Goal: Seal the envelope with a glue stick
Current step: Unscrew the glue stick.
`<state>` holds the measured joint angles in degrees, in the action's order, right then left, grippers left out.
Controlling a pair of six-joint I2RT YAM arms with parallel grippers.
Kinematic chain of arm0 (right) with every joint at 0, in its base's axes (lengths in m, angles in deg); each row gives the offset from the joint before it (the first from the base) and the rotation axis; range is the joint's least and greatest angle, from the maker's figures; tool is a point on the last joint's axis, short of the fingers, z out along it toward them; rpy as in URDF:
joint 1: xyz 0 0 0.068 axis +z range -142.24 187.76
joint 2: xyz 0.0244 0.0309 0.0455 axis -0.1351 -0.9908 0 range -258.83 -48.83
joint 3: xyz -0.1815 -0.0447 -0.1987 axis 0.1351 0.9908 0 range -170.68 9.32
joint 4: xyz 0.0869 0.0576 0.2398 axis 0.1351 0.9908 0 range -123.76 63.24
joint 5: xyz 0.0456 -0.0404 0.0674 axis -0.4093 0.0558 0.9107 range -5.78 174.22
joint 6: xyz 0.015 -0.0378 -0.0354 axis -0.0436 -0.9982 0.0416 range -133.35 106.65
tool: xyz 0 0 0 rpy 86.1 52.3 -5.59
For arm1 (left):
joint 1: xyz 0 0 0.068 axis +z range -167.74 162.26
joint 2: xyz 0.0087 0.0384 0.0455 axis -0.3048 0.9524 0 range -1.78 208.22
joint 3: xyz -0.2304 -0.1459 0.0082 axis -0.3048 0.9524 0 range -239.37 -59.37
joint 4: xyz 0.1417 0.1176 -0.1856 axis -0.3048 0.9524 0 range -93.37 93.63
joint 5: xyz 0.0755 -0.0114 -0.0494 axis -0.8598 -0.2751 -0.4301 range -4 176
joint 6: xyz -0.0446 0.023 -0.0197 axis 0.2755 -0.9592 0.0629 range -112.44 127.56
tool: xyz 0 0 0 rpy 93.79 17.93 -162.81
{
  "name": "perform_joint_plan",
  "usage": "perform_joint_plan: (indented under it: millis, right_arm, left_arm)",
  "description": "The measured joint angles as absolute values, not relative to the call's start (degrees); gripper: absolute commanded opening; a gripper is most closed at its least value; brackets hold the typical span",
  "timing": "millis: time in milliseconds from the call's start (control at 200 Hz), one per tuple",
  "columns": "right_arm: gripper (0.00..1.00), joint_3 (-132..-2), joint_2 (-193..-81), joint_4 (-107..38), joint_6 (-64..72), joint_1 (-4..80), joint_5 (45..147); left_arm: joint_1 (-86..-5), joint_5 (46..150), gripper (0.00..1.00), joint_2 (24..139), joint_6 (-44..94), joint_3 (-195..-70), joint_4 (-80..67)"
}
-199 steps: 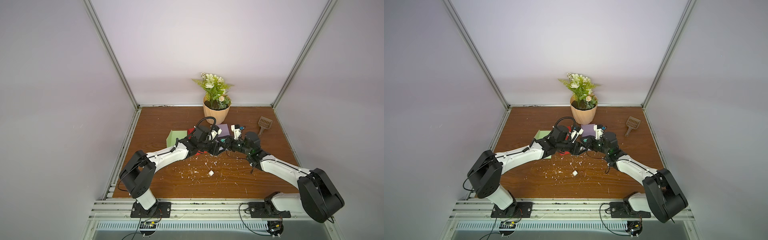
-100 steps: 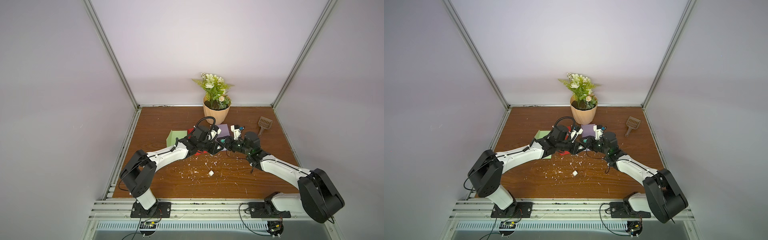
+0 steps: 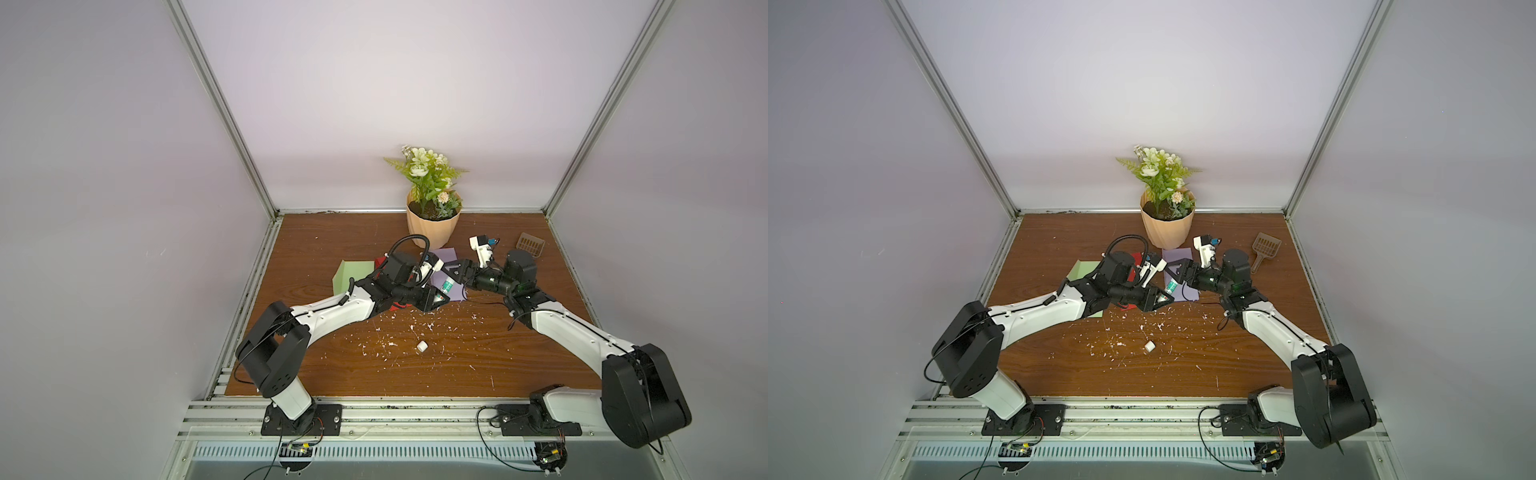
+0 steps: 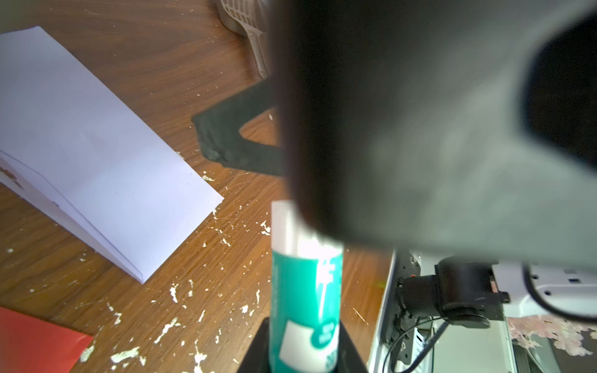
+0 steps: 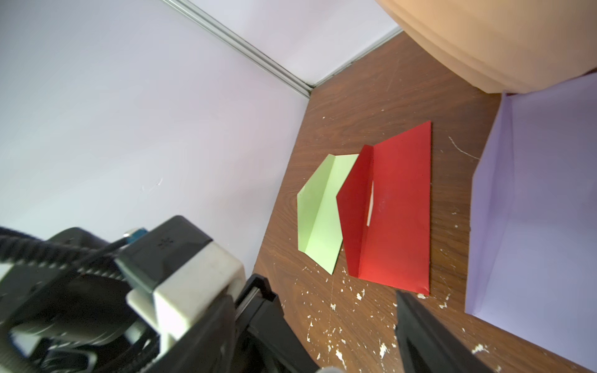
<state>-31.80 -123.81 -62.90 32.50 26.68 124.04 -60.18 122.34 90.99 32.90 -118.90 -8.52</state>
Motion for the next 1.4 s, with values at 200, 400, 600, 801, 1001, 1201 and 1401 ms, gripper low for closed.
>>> perform_joint_plan:
  millis: [200,400,600,801,1001,1201,1401]
  right_arm:
    - [0.72,-30.0,-124.3,-72.8,37.0,26.6,131.8]
    - [0.65,-26.9,-127.1,-85.9,46.0,26.4,136.3]
    - [0.5,-26.5,-129.7,-97.5,54.1,26.4,138.8]
    - [0.42,-26.4,-133.5,-108.9,62.6,26.3,140.2]
    - [0.39,-26.3,-134.1,-110.6,64.3,26.2,140.5]
    - [0.29,-26.3,-132.8,-103.8,60.4,26.2,140.1]
    - [0.12,-27.2,-128.3,-89.0,51.1,26.5,137.1]
  left_arm:
    - [-57.6,126.7,0.01,87.1,36.7,-114.7,-14.2]
    - [-57.1,129.1,0.01,86.2,39.2,-113.5,-18.9]
    - [-57.1,131.0,0.01,86.2,40.7,-112.7,-21.7]
    - [-57.1,131.4,0.01,85.6,41.1,-112.2,-23.2]
    - [-57.1,131.4,0.01,85.6,41.5,-111.9,-24.1]
    - [-57.1,131.2,0.01,85.6,41.8,-111.9,-23.7]
    - [-57.0,130.9,0.01,85.6,41.8,-111.9,-22.0]
